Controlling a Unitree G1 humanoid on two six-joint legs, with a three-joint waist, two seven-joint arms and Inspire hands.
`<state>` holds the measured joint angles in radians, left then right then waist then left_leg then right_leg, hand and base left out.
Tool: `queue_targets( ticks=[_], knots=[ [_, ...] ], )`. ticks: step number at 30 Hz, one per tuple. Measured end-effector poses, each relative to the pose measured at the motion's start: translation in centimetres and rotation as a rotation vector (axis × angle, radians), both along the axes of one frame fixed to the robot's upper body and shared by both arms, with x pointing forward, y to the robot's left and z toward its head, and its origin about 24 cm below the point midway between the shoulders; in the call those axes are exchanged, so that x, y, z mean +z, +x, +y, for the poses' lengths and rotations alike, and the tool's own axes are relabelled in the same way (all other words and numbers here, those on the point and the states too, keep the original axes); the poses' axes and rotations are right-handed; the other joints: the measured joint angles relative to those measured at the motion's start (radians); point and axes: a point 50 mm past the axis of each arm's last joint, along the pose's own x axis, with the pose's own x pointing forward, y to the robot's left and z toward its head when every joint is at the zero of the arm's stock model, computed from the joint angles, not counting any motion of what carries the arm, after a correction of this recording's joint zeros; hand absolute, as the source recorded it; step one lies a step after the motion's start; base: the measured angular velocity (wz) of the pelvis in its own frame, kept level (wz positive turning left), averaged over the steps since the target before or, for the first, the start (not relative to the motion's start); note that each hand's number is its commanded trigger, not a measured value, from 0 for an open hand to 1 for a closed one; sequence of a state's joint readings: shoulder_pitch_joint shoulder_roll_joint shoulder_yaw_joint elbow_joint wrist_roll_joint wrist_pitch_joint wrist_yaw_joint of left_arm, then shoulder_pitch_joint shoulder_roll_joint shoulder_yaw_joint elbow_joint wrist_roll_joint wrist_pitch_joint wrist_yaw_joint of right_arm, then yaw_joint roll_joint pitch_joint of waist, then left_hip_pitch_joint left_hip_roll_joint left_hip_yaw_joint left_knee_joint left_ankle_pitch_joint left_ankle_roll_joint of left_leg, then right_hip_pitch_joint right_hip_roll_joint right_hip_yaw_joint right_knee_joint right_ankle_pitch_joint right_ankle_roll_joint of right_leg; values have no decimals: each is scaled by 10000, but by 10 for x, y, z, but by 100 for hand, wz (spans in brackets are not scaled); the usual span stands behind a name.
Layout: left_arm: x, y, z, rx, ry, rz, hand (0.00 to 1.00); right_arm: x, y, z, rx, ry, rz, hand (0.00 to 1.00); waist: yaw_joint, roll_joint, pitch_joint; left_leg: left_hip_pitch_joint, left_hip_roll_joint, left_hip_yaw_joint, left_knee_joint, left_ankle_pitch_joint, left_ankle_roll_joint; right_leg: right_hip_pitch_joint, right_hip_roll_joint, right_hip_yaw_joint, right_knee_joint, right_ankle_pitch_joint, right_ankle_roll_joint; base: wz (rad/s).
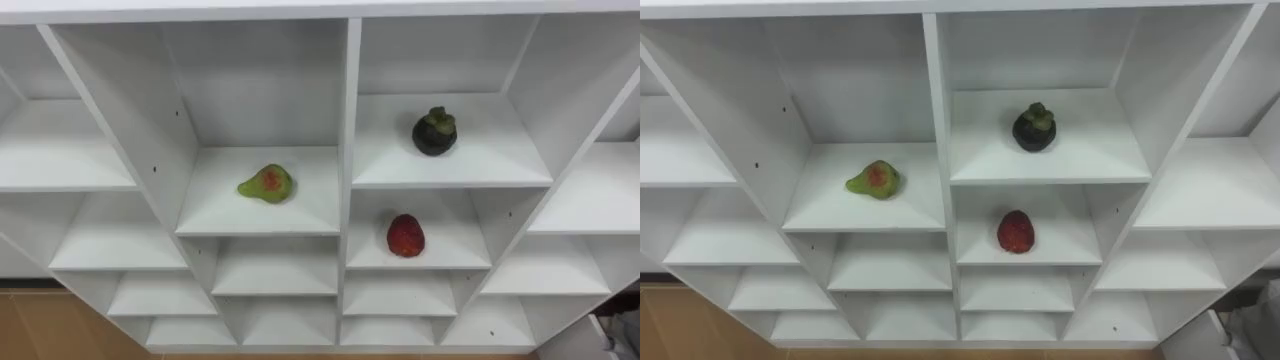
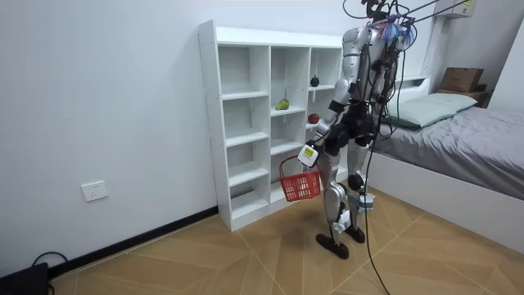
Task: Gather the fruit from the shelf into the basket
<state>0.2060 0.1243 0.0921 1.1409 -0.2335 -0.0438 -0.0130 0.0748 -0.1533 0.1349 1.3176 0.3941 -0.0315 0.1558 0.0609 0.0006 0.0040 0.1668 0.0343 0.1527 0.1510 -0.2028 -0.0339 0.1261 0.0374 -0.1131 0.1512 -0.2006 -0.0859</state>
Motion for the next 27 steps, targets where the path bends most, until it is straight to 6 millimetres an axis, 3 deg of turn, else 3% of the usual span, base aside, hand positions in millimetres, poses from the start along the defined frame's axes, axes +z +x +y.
queue_targets(
  ticks=[24, 27],
  knots=[
    [0, 1, 0, -72, -23, -39, 100, 0, 4, 0, -54, -33, -118, 0, -5, -47, -1, -44, 2, 2, 4, 0, 0, -5, -13, -99, 26, 1, 0, 0],
    [0, 2, 0, -88, -123, -158, 100, 1, 5, -1, -687, -10, -235, 0, -12, -36, 5, -23, 3, -5, -1, 0, 0, 28, -19, -153, 1, 1, 0, 5]
  ],
)
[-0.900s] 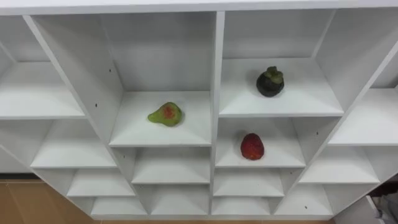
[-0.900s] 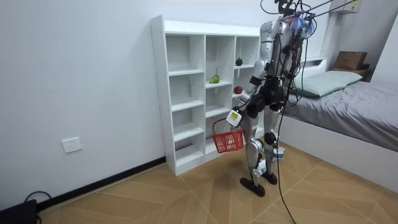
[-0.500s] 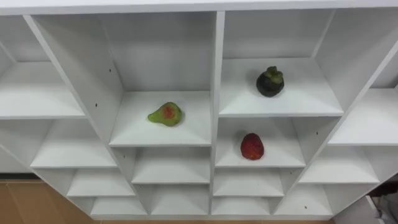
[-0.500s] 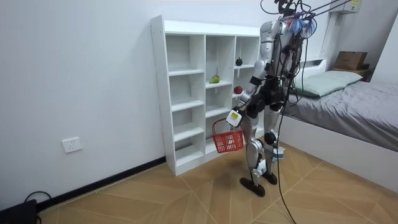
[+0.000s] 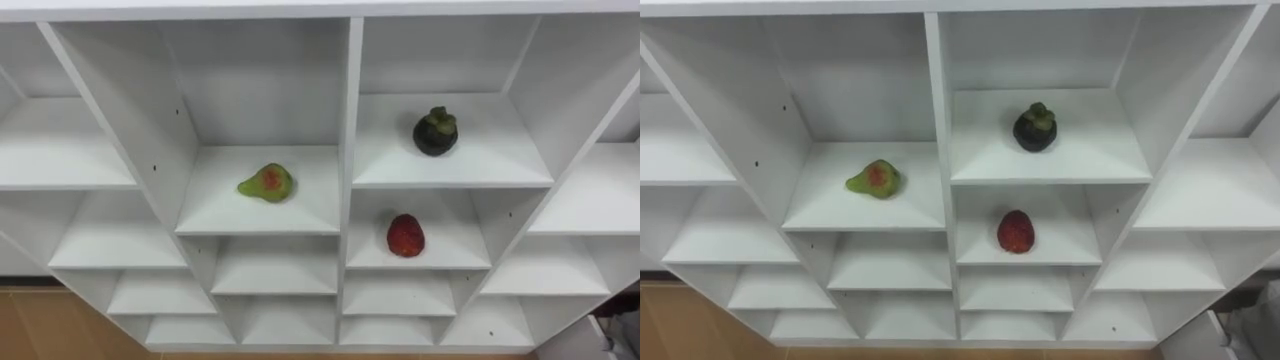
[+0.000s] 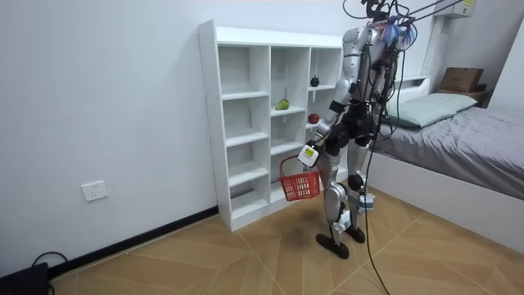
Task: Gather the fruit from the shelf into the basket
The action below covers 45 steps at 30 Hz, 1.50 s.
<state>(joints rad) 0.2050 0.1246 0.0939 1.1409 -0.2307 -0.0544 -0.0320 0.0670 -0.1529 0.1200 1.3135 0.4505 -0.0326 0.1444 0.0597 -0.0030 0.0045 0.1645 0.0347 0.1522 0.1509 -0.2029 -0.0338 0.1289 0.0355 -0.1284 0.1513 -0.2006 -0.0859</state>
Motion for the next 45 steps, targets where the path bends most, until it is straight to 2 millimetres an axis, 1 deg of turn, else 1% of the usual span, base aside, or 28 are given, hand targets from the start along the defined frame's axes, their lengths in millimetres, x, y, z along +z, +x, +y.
queue_targets(
  ticks=[2, 5, 9, 11, 16, 18, 19, 20, 23, 27, 33, 38, 40, 45],
  knots=[
    [0, 0, 0, 2, -9, -11, 100, 1, 1, -3, -615, -3, -157, 0, -7, 25, 10, -4, 1, -1, 0, 0, 0, 5, -2, -31, -1, 0, 1, 4],
    [0, 0, 0, 3, -1, -47, 100, 2, 2, -7, -1069, -86, -355, 0, -95, 31, 11, -48, 3, -2, 3, 0, 0, 6, -10, -120, -2, -2, 3, 10],
    [1, 1, 1, -8, 10, -162, 100, 3, 4, -12, -1622, -188, -613, 0, -98, 44, 8, -130, 9, 5, 31, 0, 1, -21, -6, -117, 8, -3, 1, 1],
    [1, -1, 3, 88, -27, -203, 100, 4, 4, -15, -2180, -350, -676, 0, -102, 41, 5, -67, 13, 24, 35, 1, 1, -9, 1, -113, 6, -3, 0, 0],
    [2, 0, 5, 90, 15, -220, 100, 8, 10, -23, -3124, -861, -1249, 0, -113, 26, 8, 28, 21, 76, 16, 1, 0, 29, 16, -38, 18, -3, -2, -6],
    [2, 0, 5, 69, 17, -230, 100, 12, 18, -25, -3197, -1092, -1592, 0, -135, 0, 0, 18, 23, 105, 17, 1, 0, -17, 20, 11, 43, -3, -3, -7],
    [2, 0, 4, 49, 15, -223, 100, 14, 26, -27, -3258, -1215, -1918, 0, -260, -13, -1, 2, 24, 105, 17, 1, 0, -38, 20, 22, 45, -3, -3, -4],
    [2, 0, 5, 44, 17, -220, 100, 17, 32, -28, -3291, -1365, -2210, 0, -296, -18, -5, 9, 20, 102, 17, 1, 0, -38, 17, 37, 46, -3, -2, -4],
    [2, 0, 5, 26, 59, -320, 100, 21, 41, -30, -3396, -1709, -2599, 0, -323, -43, 2, 31, 18, 92, 17, 1, 1, -39, 24, 120, 48, -2, -1, -7],
    [2, 1, 5, 39, 103, -381, 100, 26, 49, -33, -3689, -2173, -2896, 0, -331, -78, -16, 11, 5, 86, 15, 1, 0, -88, 22, 180, 54, -2, -1, -6],
    [3, 7, 5, 66, 112, -563, 100, 40, 70, -38, -4989, -2683, -3881, 0, -325, -68, -19, 1, 4, 159, 20, 1, 0, -120, 24, 270, 35, -2, 0, -4],
    [4, 9, 7, -7, 298, -658, 100, 64, 94, -45, -5782, -3766, -5042, 0, -342, -83, -10, 27, 3, 195, 16, 1, 0, -123, 26, 349, 156, 0, -1, -5],
    [4, 9, 7, 14, 370, -708, 100, 71, 101, -47, -5908, -4127, -5395, 0, -358, -112, 2, 21, 0, 196, 12, 0, 0, -127, 21, 321, 156, -1, 1, 2],
    [4, 8, 8, 95, 557, -644, 100, 92, 116, -47, -5937, -4978, -6292, 0, -272, -151, -6, 5, 2, 286, 12, 0, 0, -196, 27, 371, 193, -2, 4, -2]
  ],
)
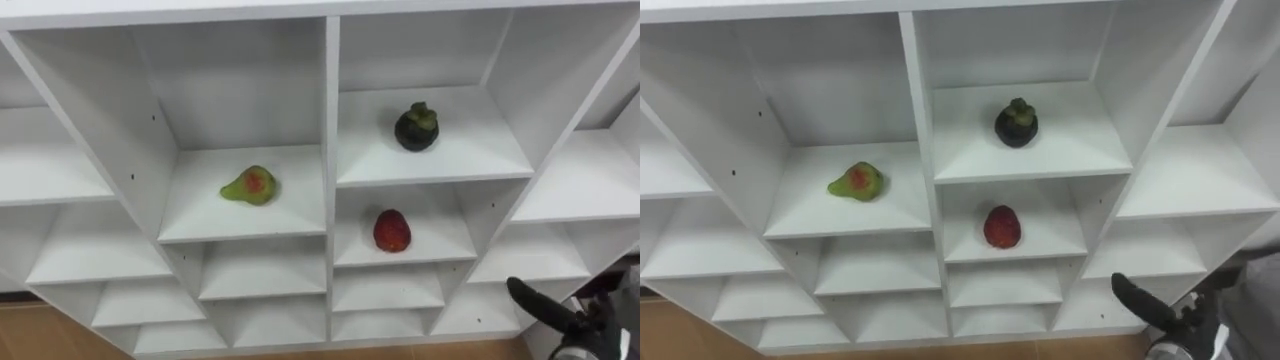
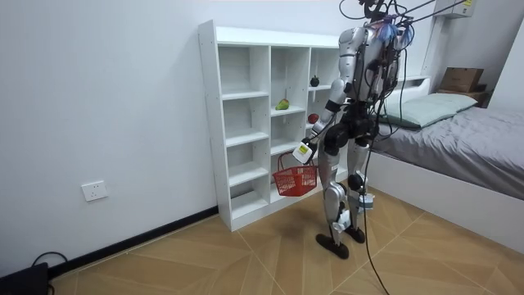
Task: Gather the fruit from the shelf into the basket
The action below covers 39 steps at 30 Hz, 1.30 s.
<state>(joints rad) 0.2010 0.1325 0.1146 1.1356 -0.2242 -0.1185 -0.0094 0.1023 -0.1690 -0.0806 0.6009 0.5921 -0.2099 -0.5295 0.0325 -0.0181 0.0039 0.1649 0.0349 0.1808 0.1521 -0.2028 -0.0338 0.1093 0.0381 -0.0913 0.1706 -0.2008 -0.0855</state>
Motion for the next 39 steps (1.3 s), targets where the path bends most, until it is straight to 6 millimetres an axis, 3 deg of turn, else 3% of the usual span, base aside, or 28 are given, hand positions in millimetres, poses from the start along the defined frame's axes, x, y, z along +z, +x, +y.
queue_targets(
  ticks=[5, 12, 18, 20, 27, 31, 39],
  knots=[
    [1, -5, 3, 85, 288, 71, 100, 35, 22, 3, 135, -1606, -1257, 0, -32, -15, -26, -61, -3, -16, 3, 0, 0, -119, 2, 39, 13, -2, 7, -3],
    [1, -12, 3, 146, 416, 181, 100, 54, 28, 4, -269, -2648, -1885, 0, 67, -53, -56, -73, -2, -17, 1, 0, 0, -134, 11, 48, 6, -2, 7, 0],
    [1, -16, 4, 155, 432, 241, 100, 92, 40, 10, -104, -3893, -3470, 0, 55, 16, -74, -145, 7, 16, 1, 1, 1, -224, 23, 58, 58, 4, 1, -1],
    [1, -16, 4, 111, 368, 241, 100, 106, 44, 15, 313, -4499, -4048, 0, 60, 45, -45, -146, 13, 25, 1, 1, 1, -256, 24, 59, 135, 3, 0, 0],
    [1, -14, 2, -164, 268, 249, 100, 119, 49, 20, 990, -5507, -4475, 0, 66, 85, -39, -154, 4, 31, 1, 1, 1, -265, 10, 59, 140, -2, 8, 0],
    [1, -11, 1, -429, 178, 184, 100, 143, 52, 27, 1389, -6092, -5536, 0, 61, 138, -43, -225, 7, 17, 0, 2, 2, -396, 15, 75, 170, -6, 11, 0],
    [1, -11, 2, -751, 281, 271, 100, 160, 54, 41, 2218, -6717, -6304, 0, 213, 18, -56, -209, 10, 32, -2, 2, 2, -388, 14, 70, 176, -2, 10, 0]
  ],
)
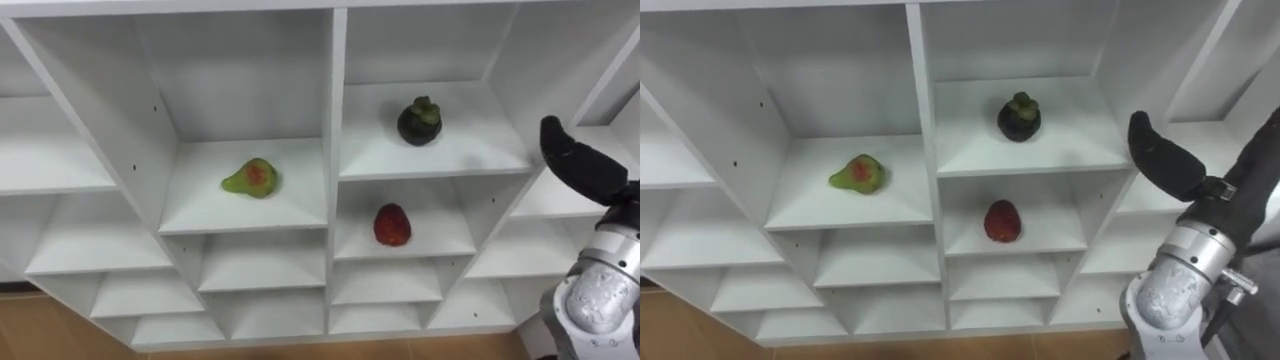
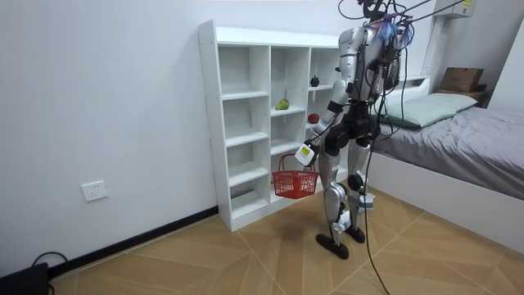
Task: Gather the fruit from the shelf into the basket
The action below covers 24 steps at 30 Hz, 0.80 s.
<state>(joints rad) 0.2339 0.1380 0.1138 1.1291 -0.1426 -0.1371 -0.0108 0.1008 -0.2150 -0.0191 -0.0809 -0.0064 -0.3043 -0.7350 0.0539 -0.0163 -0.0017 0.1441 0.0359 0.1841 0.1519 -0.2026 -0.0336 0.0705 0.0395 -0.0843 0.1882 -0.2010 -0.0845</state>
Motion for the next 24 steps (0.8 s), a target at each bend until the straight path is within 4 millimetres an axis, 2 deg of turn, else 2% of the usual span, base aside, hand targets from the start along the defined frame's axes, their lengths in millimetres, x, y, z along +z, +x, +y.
queue_targets(
  ticks=[2, 6, 13, 24],
  knots=[
    [-1, 0, -1, 27, -32, 88, 100, 10, 0, 4, 315, -369, -364, 0, 135, -9, -3, 2, 0, 0, -3, 0, 0, 6, 1, -6, -4, 1, -1, 0],
    [-1, -3, -1, 65, -40, 94, 100, 21, 0, 20, 897, -1265, -796, 0, 160, -8, -4, -2, 1, 0, -3, 0, 0, 15, 2, -8, -22, 0, -1, 0],
    [-2, -1, -2, -7, -67, 165, 100, 27, -1, 27, 1213, -1713, -999, 0, 309, -32, 6, 12, 3, 1, -18, 0, 0, 11, 6, 23, -15, 0, -1, 0],
    [-3, 6, -5, -538, -76, 178, 100, 25, 1, 37, 1791, -1706, -872, 0, 301, -16, 20, 82, 92, 16, -35, 0, 0, 43, 114, 208, -22, 51, -83, -6]
  ],
)
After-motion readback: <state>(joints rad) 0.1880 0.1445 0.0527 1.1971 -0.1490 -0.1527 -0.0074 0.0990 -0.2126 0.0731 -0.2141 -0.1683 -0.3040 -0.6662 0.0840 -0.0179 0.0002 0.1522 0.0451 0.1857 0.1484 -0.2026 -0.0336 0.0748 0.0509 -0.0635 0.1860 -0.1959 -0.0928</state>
